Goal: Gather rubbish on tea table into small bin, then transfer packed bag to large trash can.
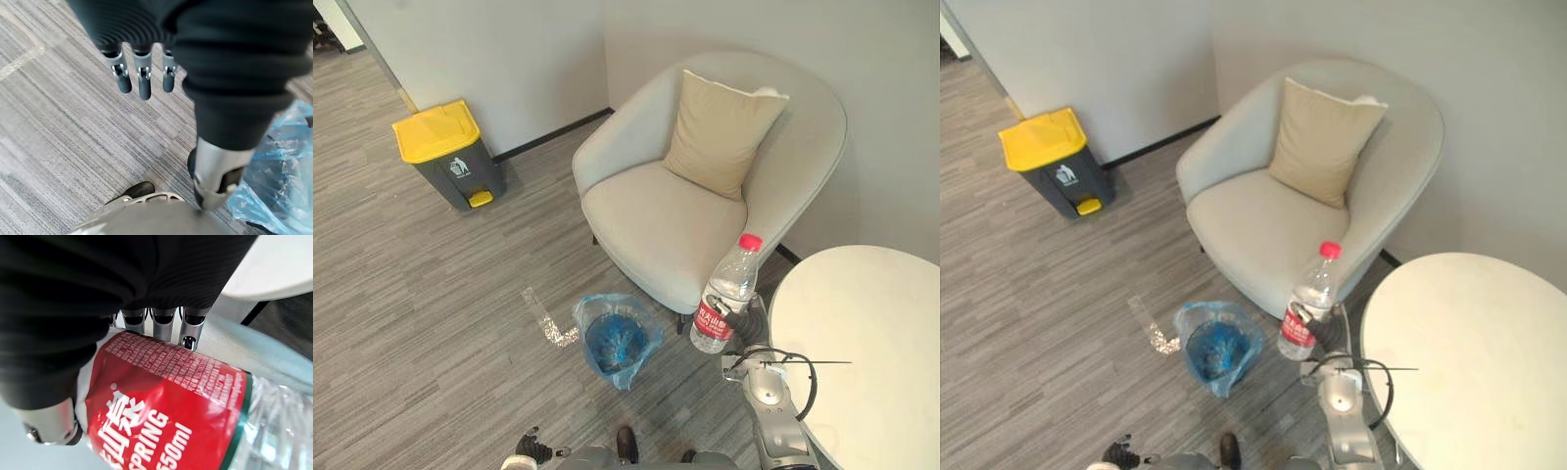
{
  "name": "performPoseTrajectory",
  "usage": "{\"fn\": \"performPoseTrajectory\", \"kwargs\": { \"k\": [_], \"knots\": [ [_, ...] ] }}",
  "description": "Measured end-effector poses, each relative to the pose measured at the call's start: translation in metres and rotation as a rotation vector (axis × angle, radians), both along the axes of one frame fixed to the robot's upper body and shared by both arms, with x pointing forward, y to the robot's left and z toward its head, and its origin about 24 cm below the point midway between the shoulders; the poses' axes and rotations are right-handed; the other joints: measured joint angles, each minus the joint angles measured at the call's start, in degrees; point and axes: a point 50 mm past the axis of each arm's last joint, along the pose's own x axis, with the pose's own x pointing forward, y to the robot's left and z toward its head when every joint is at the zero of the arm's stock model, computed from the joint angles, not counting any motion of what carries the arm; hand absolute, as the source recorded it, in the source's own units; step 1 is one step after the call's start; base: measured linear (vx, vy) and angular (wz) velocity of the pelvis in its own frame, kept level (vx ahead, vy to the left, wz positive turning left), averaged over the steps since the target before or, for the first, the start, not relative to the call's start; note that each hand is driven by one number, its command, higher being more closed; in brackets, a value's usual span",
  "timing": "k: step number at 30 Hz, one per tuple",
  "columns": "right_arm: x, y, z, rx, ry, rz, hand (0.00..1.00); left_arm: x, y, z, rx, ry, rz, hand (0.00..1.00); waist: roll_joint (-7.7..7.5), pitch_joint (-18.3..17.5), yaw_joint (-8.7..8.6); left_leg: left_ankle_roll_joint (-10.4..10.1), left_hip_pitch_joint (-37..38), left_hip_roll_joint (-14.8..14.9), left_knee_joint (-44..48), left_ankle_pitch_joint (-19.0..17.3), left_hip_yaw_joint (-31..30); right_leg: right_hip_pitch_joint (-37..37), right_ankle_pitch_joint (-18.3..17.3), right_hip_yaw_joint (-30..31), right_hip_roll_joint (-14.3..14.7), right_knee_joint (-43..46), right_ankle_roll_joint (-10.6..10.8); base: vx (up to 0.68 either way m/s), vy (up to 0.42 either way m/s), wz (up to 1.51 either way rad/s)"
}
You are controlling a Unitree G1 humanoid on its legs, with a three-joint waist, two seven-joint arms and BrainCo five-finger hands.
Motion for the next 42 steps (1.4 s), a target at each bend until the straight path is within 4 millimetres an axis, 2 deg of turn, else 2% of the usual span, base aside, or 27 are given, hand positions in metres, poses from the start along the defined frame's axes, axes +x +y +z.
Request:
{"fn": "performPoseTrajectory", "kwargs": {
  "k": [1, 2, 4, 5, 6, 7, 8, 9, 11, 12, 19, 24, 26, 27, 28, 29, 32, 33, 34, 36, 38, 39, 40, 41, 42],
  "knots": [
    [0.0, 0.002, -0.001, 0.001, 0.002, 0.008, 1.0, -0.001, 0.002, 0.0, 0.007, 0.005, -0.002, 0.0, -0.1, 0.0, -0.45, 0.0, 0.5, 0.2, 0.1, 0.0, -1.4, -1.2, -2.1, 2.6, 0.6, 1.3, -0.1, 0.09, -0.056, 0.61],
    [0.001, 0.001, -0.001, -0.001, 0.006, 0.009, 1.0, -0.001, 0.004, 0.0, 0.014, 0.009, -0.008, 0.0, -0.4, -0.2, -0.95, 0.0, 0.6, 0.7, 0.1, 0.0, -3.2, -1.8, -3.9, 7.4, 2.5, -1.1, 0.5, 0.08, -0.067, 0.67],
    [0.002, 0.0, -0.004, -0.005, 0.016, 0.014, 1.0, 0.0, 0.005, 0.0, 0.016, 0.013, -0.003, 0.0, -0.66, -0.3, -0.72, 0.0, 0.4, 1.1, 0.1, 0.0, -5.1, -2.5, -4.0, 11.7, 3.7, -5.6, 0.9, 0.05, -0.088, 0.57],
    [0.001, 0.001, -0.005, -0.004, 0.023, 0.018, 1.0, -0.001, 0.005, 0.0, 0.016, 0.014, 0.0, 0.0, -0.8, -0.4, -0.57, -0.2, 0.2, 1.3, 0.4, -0.1, -5.9, -2.4, -3.0, 13.6, 4.2, -8.9, 1.0, 0.04, -0.127, 0.67],
    [0.0, 0.004, -0.006, 0.004, 0.028, 0.03, 1.0, -0.001, 0.008, 0.0, 0.022, 0.016, 0.009, 0.0, -2.01, -0.7, -0.5, -1.2, -0.6, 0.6, 2.0, -0.9, -7.3, -2.3, 0.9, 15.1, 3.3, -12.8, 0.4, 0.03, -0.125, 0.56],
    [0.0, 0.006, -0.006, 0.008, 0.029, 0.036, 1.0, -0.001, 0.011, 0.0, 0.027, 0.014, 0.017, 0.0, -2.68, -0.5, -0.45, -1.5, -0.7, 0.1, 2.5, -1.2, -7.7, -2.1, 2.8, 15.0, 2.6, -13.8, 0.2, 0.06, -0.202, 0.54],
    [-0.001, 0.007, -0.008, 0.004, 0.041, 0.048, 1.0, -0.004, 0.009, -0.001, 0.018, 0.023, 0.043, 0.0, -2.32, -0.6, -0.06, -1.8, -0.7, 0.5, 3.1, -1.7, -8.7, -1.2, 1.6, 14.3, 2.4, -14.9, 1.0, 0.06, -0.178, 0.35],
    [0.0, 0.006, -0.007, -0.001, 0.038, 0.051, 1.0, -0.008, 0.006, -0.002, 0.007, 0.029, 0.066, 0.0, -1.43, -0.8, 0.06, -1.9, -0.9, 1.2, 3.1, -1.7, -9.5, -0.5, 1.9, 13.0, 2.8, -16.4, 0.6, 0.06, -0.171, 0.34],
    [-0.002, 0.003, -0.008, -0.002, 0.043, 0.04, 1.0, -0.011, 0.003, -0.004, 0.007, 0.038, 0.078, 0.0, -0.91, -1.1, -0.28, -2.6, -1.2, 2.3, 2.7, -1.4, -11.4, 0.9, 2.7, 10.9, 3.7, -18.6, -0.2, 0.05, -0.137, 0.45],
    [-0.002, 0.002, -0.008, -0.004, 0.044, 0.04, 1.0, -0.011, 0.004, -0.004, 0.016, 0.036, 0.086, 0.0, -0.16, -1.4, -0.25, -3.2, -1.3, 3.0, 2.5, -1.2, -12.1, 2.0, 3.2, 9.6, 4.2, -19.9, -0.8, 0.07, -0.147, 0.49],
    [-0.004, -0.008, -0.01, -0.017, 0.054, 0.013, 1.0, -0.011, 0.005, -0.003, 0.022, 0.03, 0.12, 0.0, -0.39, -1.4, -0.19, -4.8, -1.7, 4.2, 0.7, -0.1, -17.7, 5.7, 3.8, 3.6, 5.2, -24.2, -1.6, 0.07, -0.083, 0.43],
    [-0.007, -0.013, -0.027, -0.025, 0.127, -0.003, 1.0, -0.004, 0.005, -0.001, 0.016, 0.003, 0.14, 0.0, -0.67, -1.2, 0.05, -5.4, -4.7, 3.5, 1.2, 1.7, -21.1, 6.3, 3.8, -2.4, 4.3, -25.2, -1.6, 0.03, -0.018, 0.67],
    [-0.007, -0.012, -0.039, -0.027, 0.182, -0.006, 1.0, 0.0, 0.004, 0.0, 0.006, -0.018, 0.159, 0.0, -0.58, -0.2, 1.47, -5.5, -6.3, 3.4, 1.9, 2.0, -21.8, 6.0, 3.8, -4.0, 4.2, -25.0, -1.6, -0.04, -0.016, 0.41],
    [-0.007, -0.012, -0.039, -0.027, 0.18, -0.006, 1.0, 0.002, 0.004, 0.001, 0.003, -0.028, 0.163, 0.0, -0.54, 0.3, 1.7, -5.5, -6.9, 3.3, 2.6, 2.0, -21.9, 5.5, 3.8, -4.1, 4.1, -24.6, -1.6, -0.1, -0.011, 0.28],
    [-0.002, -0.011, -0.035, -0.028, 0.16, -0.001, 1.0, 0.008, 0.002, 0.003, -0.003, -0.051, 0.172, 0.0, -0.01, 1.6, 2.25, -5.5, -8.9, 3.3, 4.2, 1.9, -21.6, 3.6, 3.5, -4.2, 3.9, -22.6, -1.9, -0.18, 0.007, 0.21],
    [0.008, -0.006, -0.025, -0.032, 0.113, 0.016, 1.0, 0.017, 0.002, 0.006, 0.0, -0.087, 0.204, 0.0, 0.24, 3.5, 2.23, -4.7, -12.8, 3.9, 6.9, -0.2, -17.3, 0.0, 2.2, -4.5, 3.2, -19.3, -2.7, -0.21, 0.012, 0.16],
    [0.026, 0.004, -0.007, -0.043, 0.034, 0.044, 1.0, 0.037, 0.004, 0.013, -0.001, -0.16, 0.253, 0.0, 0.18, 7.4, 2.46, -4.5, -20.9, 6.2, 15.2, -2.3, -10.0, -8.1, -0.4, -3.9, 1.9, -10.4, -2.9, -0.23, 0.006, 0.07],
    [0.034, 0.011, 0.001, -0.047, 0.0, 0.061, 1.0, 0.048, 0.006, 0.018, -0.004, -0.205, 0.286, 0.0, -0.18, 8.3, 2.53, -4.5, -25.5, 6.0, 18.2, -2.7, -9.7, -13.1, -1.3, -3.5, 1.1, -6.6, -3.0, -0.27, 0.012, 0.05],
    [0.036, 0.013, 0.004, -0.048, -0.013, 0.065, 1.0, 0.052, 0.005, 0.02, -0.006, -0.222, 0.296, 0.0, -0.14, 8.5, 2.55, -4.7, -27.0, 6.0, 19.0, -3.0, -9.5, -14.6, -1.4, -3.5, 0.9, -5.7, -3.0, -0.19, 0.024, 0.07],
    [0.048, 0.021, 0.026, -0.054, -0.104, 0.084, 1.0, 0.078, 0.003, 0.032, -0.019, -0.315, 0.312, 0.0, 0.22, 10.4, 2.74, -4.4, -33.7, 7.4, 22.9, -3.0, -6.8, -21.4, -1.7, -3.3, 0.3, -2.0, -3.1, -0.17, 0.034, 0.09],
    [0.058, 0.025, 0.04, -0.061, -0.154, 0.091, 1.0, 0.094, 0.0, 0.04, -0.04, -0.381, 0.323, 0.0, 0.21, 10.7, 2.82, -4.3, -38.4, 7.6, 25.1, -2.8, -6.7, -26.1, -1.7, -2.9, 0.0, 0.1, -3.1, -0.14, 0.039, 0.01],
    [0.067, 0.028, 0.053, -0.069, -0.201, 0.093, 1.0, 0.111, -0.005, 0.05, -0.058, -0.446, 0.328, 0.0, 0.34, 12.2, 3.0, -3.9, -41.0, 7.5, 26.5, -2.3, -6.7, -28.8, -1.7, -2.8, -0.5, 1.8, -3.1, -0.1, 0.036, 0.03],
    [0.07, 0.029, 0.058, -0.073, -0.219, 0.094, 1.0, 0.118, -0.007, 0.054, -0.067, -0.468, 0.332, 0.0, 0.31, 12.7, 3.09, -3.9, -42.0, 7.5, 27.1, -2.3, -6.7, -29.8, -1.7, -2.7, -0.6, 2.3, -3.1, -0.12, 0.045, 0.11],
    [0.08, 0.028, 0.075, -0.095, -0.277, 0.089, 1.0, 0.137, -0.016, 0.065, -0.107, -0.537, 0.331, 0.0, 0.39, 13.7, 3.18, -3.7, -45.6, 7.3, 28.6, -2.1, -6.9, -33.3, -1.7, -2.8, -1.1, 4.0, -3.1, -0.08, 0.034, 0.09],
    [0.083, 0.028, 0.08, -0.102, -0.294, 0.087, 1.0, 0.142, -0.019, 0.069, -0.116, -0.555, 0.326, 0.0, 0.39, 14.0, 3.22, -3.7, -46.5, 7.2, 28.9, -2.1, -6.9, -34.2, -1.8, -2.8, -1.3, 4.5, -3.1, -0.1, 0.045, 0.14]
  ]
}}
